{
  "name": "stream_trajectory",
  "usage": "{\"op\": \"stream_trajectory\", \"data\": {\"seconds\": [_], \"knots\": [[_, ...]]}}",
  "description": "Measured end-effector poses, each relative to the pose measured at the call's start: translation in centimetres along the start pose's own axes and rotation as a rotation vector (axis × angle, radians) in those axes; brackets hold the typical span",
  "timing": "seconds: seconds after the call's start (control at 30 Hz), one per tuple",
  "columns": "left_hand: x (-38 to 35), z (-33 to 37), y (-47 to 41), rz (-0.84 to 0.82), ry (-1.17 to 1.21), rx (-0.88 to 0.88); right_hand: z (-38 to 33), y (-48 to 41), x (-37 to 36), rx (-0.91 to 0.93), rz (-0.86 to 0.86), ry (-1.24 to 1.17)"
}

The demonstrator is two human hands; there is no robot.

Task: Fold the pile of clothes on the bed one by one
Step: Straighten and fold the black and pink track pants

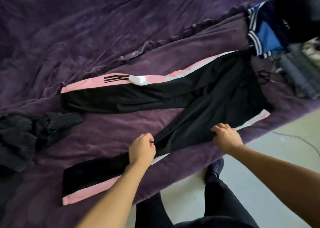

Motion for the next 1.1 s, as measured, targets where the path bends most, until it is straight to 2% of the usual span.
{"op": "stream_trajectory", "data": {"seconds": [0.17, 0.33, 0.4, 0.53, 0.67, 0.77, 0.83, 0.93, 1.1], "knots": [[-9.9, 12.5, -0.4, -0.136, -0.188, -0.208, 16.0, -2.2, 2.0, -0.128, 0.024, 0.229], [-18.6, 17.7, -3.7, -0.167, -0.418, -0.130, 23.1, -7.1, 0.6, -0.024, -0.010, 0.344], [-20.6, 18.7, -5.1, -0.101, -0.431, -0.056, 25.0, -8.5, -0.1, 0.036, 0.099, 0.325], [-22.3, 20.1, -6.6, 0.047, -0.466, 0.058, 29.8, -7.8, 1.0, 0.280, 0.455, 0.139], [-22.6, 20.6, -6.4, 0.009, -0.414, 0.085, 34.6, -7.3, 1.1, 0.322, 0.389, 0.114], [-22.3, 20.8, -4.3, -0.083, -0.298, 0.019, 35.2, -7.3, 1.2, 0.272, 0.177, 0.137], [-21.3, 20.3, -2.4, -0.119, -0.239, 0.024, 34.6, -7.1, 2.0, 0.253, 0.108, 0.184], [-16.9, 19.3, -1.8, -0.048, -0.142, 0.047, 33.3, -7.3, 5.9, 0.254, 0.184, 0.139], [-5.3, 18.8, -7.6, 0.163, 0.017, 0.118, 29.4, -9.9, 15.9, 0.292, 0.360, -0.030]]}}
Point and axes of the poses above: each hand's wrist, its own y-axis away from the middle knuckle, its own x-axis out of the back of the hand, z = x × y, the point moved 4 cm from there along -y, towards the middle knuckle, and after that the axes turned 13 degrees about -z, right-handed, at the moved point
